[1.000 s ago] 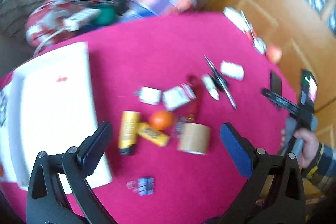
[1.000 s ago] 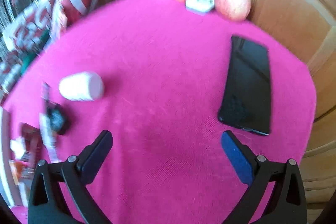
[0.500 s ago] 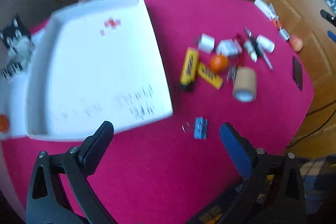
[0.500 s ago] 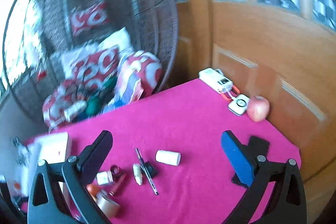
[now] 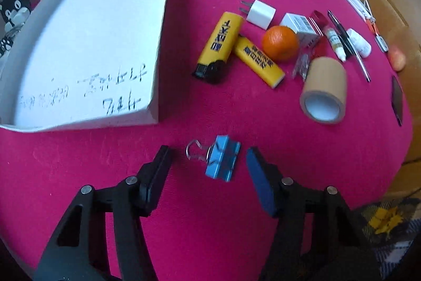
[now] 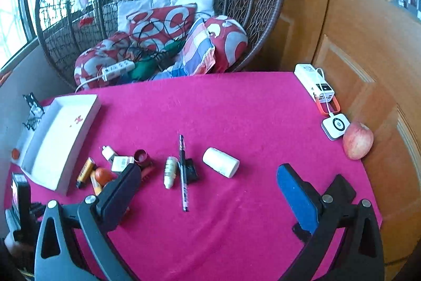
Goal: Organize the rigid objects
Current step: 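Grasp the blue binder clip with the left tool while the right tool approaches the white bottle, then grasp the white bottle with the right tool while the left tool lifts the clip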
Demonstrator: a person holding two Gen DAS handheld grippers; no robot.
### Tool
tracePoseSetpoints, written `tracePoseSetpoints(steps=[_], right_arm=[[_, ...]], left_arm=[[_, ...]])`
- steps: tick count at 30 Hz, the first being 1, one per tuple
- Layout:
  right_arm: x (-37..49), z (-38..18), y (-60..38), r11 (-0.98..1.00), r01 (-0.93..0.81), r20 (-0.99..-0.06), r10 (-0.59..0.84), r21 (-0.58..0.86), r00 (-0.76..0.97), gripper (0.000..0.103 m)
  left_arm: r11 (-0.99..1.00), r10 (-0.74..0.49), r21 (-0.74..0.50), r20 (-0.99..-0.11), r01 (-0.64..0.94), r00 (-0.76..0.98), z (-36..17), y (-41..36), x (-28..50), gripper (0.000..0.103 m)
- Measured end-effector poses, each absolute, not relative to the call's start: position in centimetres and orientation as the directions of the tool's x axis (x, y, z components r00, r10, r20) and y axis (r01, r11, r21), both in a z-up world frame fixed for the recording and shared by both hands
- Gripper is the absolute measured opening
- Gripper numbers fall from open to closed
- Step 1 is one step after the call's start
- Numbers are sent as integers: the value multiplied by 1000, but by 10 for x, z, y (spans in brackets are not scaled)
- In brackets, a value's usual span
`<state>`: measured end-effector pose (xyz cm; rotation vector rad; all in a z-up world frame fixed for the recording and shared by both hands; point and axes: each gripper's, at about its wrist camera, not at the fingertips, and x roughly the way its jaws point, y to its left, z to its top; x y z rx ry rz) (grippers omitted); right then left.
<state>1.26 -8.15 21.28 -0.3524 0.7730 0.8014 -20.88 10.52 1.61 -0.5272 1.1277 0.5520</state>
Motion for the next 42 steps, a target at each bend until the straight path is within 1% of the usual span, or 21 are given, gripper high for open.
tracePoseSetpoints(steps=[2,5,12,17,20,22,24,29,30,33,34,36,37,39,42], right_arm=[[17,210,-83,649,-761,-743,511,3,432,103],[20,206,-82,625,-780,-750,523,15,404,103],[23,183,-69,567,-824,-778,511,-14,365,103],[50,151,-58,559,-827,-821,445,-57,357,102],[73,134,-48,542,-839,-855,408,-55,320,91],[84,123,-36,513,-855,-873,378,-77,306,87],[88,113,-25,477,-873,-887,353,-102,296,79],[87,90,5,369,-915,-912,299,-161,281,67],[88,86,7,357,-919,-916,289,-166,278,63],[86,76,13,316,-932,-929,258,-177,264,56],[85,73,14,302,-936,-933,249,-178,258,55],[84,71,15,285,-943,-938,248,-169,244,49],[84,72,15,284,-945,-938,252,-163,238,48],[84,72,14,275,-954,-946,258,-122,196,36],[82,74,11,289,-951,-947,261,-110,189,36]], left_arm=[[756,179,-70,-934,-651,308,15,102,-205,49],[750,196,-49,-936,-660,292,15,98,-208,42],[751,219,-17,-937,-660,274,13,91,-213,42],[730,173,-84,-937,-678,303,12,94,-212,41],[704,174,-107,-932,-702,317,19,106,-219,41],[687,179,-125,-926,-716,333,26,112,-222,41],[671,185,-146,-917,-727,354,36,116,-226,41],[635,217,-177,-894,-752,393,64,118,-234,41],[630,220,-180,-892,-756,396,68,116,-231,41],[624,234,-184,-883,-760,406,79,116,-225,41],[625,239,-181,-881,-759,407,82,113,-226,41],[627,246,-175,-880,-759,407,86,110,-226,41],[628,247,-174,-879,-758,407,88,108,-224,41],[632,250,-172,-877,-755,409,93,109,-222,41],[643,268,-161,-869,-749,416,104,108,-220,41]])
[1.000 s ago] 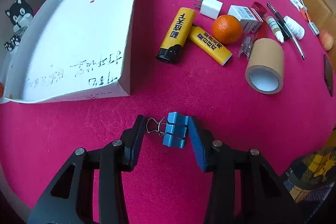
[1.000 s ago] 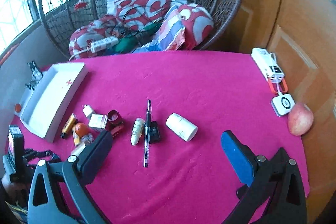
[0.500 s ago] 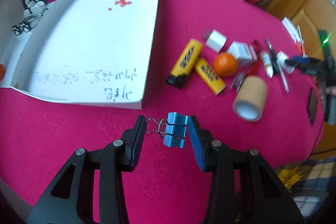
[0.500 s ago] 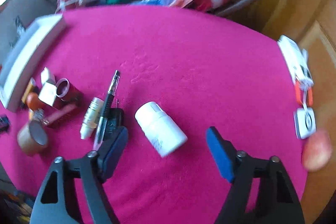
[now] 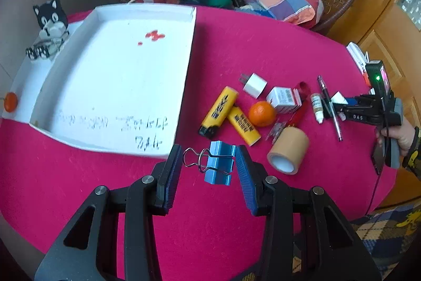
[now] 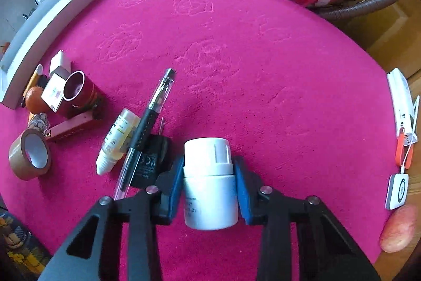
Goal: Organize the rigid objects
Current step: 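Grasp the white bottle with the right tool while the left tool lifts the clip, then carry the clip in the left tool and bottle in the right tool over the white tray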
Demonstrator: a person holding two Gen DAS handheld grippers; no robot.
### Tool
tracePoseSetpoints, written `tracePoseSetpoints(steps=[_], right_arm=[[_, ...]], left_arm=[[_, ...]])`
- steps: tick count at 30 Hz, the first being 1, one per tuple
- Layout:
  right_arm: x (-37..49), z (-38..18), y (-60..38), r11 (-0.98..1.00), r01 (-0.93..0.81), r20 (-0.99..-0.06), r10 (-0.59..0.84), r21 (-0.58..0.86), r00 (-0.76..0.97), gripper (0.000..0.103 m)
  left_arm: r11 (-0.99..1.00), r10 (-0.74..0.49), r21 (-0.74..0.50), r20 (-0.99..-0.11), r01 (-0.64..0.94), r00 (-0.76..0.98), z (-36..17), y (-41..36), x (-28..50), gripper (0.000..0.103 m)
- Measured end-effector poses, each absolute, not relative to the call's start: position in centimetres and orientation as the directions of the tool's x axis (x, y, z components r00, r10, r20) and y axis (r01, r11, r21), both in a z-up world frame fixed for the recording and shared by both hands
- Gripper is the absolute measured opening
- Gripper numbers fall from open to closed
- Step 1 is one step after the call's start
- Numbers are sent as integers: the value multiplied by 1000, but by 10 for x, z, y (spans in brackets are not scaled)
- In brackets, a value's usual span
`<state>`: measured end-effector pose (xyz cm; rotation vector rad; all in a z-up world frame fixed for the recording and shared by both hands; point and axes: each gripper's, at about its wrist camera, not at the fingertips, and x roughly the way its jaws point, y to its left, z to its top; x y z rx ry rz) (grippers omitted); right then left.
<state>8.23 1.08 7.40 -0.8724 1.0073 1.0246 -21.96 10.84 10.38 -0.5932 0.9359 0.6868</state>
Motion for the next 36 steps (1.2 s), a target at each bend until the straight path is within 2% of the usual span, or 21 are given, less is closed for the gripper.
tracePoseSetpoints(steps=[4,7,12,16,19,24,29,36], right_arm=[[80,100,-1,373,-926,-920,336,-65,200,36],[69,147,-15,418,-909,-862,457,-9,218,36],[37,249,-26,410,-910,-676,686,55,268,36],[18,321,-39,391,-913,-500,817,118,286,36],[-1,372,-51,369,-921,-370,879,123,302,36],[-26,415,-60,352,-923,-236,920,154,312,36],[-40,424,-49,343,-924,-216,928,167,305,36],[-65,420,-35,345,-924,-235,924,165,303,36]], left_arm=[[646,333,-128,-839,-752,429,134,109,-213,41],[646,419,-82,-793,-759,442,169,111,-208,41],[656,515,-67,-689,-752,510,234,123,-207,41],[643,604,-76,-561,-762,566,300,136,-226,41],[622,650,-97,-489,-777,582,335,146,-250,41],[574,701,-116,-441,-810,560,360,162,-290,41],[558,707,-122,-448,-821,547,361,171,-313,41],[566,697,-129,-452,-814,556,356,184,-331,41]])
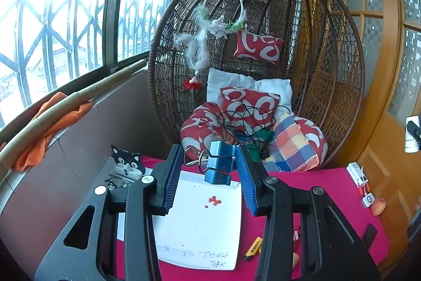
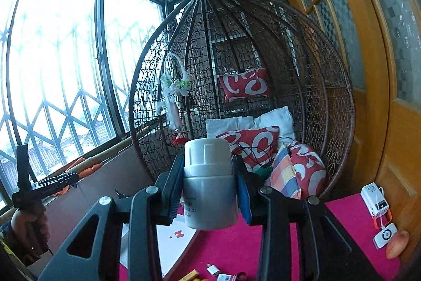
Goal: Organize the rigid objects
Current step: 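Carry the clip in the left tool and bottle in the right tool over the white tray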
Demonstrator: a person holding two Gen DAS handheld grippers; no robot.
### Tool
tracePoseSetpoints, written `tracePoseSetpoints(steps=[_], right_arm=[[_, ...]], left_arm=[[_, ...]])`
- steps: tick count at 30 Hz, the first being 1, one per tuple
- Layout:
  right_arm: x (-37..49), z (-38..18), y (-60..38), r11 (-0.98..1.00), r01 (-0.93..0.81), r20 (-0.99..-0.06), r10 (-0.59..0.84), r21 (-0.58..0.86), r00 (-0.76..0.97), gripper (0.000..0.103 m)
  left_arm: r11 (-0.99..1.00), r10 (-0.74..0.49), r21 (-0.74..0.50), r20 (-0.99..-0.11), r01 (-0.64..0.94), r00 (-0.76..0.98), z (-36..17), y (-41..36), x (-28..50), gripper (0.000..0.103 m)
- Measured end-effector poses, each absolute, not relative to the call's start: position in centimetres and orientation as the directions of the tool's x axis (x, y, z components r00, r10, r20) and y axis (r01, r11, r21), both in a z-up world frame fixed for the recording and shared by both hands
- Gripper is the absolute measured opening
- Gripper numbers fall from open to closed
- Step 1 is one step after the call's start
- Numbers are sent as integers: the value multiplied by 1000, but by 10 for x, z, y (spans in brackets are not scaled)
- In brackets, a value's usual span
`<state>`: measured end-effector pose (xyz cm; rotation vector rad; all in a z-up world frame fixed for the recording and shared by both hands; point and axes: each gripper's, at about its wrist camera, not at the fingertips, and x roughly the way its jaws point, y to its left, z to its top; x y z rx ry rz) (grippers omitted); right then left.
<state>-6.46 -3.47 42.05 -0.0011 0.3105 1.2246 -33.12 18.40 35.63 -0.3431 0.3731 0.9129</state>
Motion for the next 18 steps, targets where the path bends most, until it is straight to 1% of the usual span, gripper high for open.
tracePoseSetpoints(steps=[18], right_arm=[[-117,408,19,297,-942,-299,923,156,242,36]], left_arm=[[563,692,-150,-452,-813,563,352,214,-372,41]])
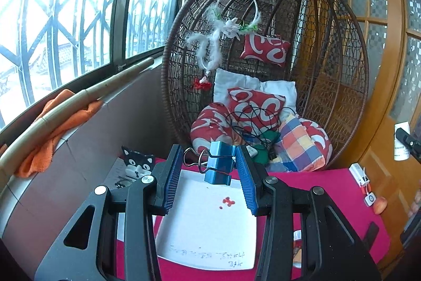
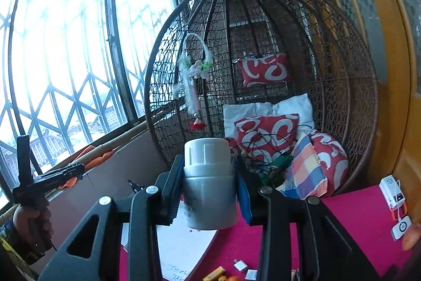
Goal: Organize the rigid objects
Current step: 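Carry the clip in the left tool and bottle in the right tool over the white tray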
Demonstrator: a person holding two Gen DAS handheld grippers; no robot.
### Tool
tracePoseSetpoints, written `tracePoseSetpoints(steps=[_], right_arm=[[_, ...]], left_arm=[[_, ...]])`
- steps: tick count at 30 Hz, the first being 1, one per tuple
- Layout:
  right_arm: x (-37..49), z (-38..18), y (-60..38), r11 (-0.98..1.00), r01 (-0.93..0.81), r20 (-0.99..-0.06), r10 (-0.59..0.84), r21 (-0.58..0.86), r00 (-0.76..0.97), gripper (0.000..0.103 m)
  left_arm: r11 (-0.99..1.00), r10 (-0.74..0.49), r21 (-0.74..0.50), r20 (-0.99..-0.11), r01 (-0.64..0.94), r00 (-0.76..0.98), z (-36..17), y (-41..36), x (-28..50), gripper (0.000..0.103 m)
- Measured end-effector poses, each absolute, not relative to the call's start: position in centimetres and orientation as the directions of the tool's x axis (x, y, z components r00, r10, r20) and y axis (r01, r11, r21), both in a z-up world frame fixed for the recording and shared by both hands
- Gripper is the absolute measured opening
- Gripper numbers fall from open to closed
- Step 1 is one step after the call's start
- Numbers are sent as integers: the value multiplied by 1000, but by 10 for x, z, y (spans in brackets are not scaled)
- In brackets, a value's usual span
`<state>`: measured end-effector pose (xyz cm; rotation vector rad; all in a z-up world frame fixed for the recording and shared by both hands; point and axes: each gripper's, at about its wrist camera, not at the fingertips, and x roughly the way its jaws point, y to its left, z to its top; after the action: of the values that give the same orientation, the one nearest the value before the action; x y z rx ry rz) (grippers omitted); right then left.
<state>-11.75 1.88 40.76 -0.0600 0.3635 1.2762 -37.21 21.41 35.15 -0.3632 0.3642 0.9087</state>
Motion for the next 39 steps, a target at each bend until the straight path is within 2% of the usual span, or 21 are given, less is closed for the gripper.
tracePoseSetpoints(steps=[12,27,34,39], right_arm=[[-143,392,61,292,-938,-332,917,188,219,36],[-177,354,136,293,-932,-426,887,215,181,36],[-179,328,157,315,-923,-506,846,221,168,36],[-175,288,188,319,-920,-615,780,229,118,36]], left_arm=[[603,659,-139,-468,-786,589,345,248,-386,41],[727,529,-107,-543,-678,653,322,293,-358,41],[772,450,-99,-612,-628,650,290,312,-321,41],[775,356,-121,-727,-620,587,237,333,-287,41]])
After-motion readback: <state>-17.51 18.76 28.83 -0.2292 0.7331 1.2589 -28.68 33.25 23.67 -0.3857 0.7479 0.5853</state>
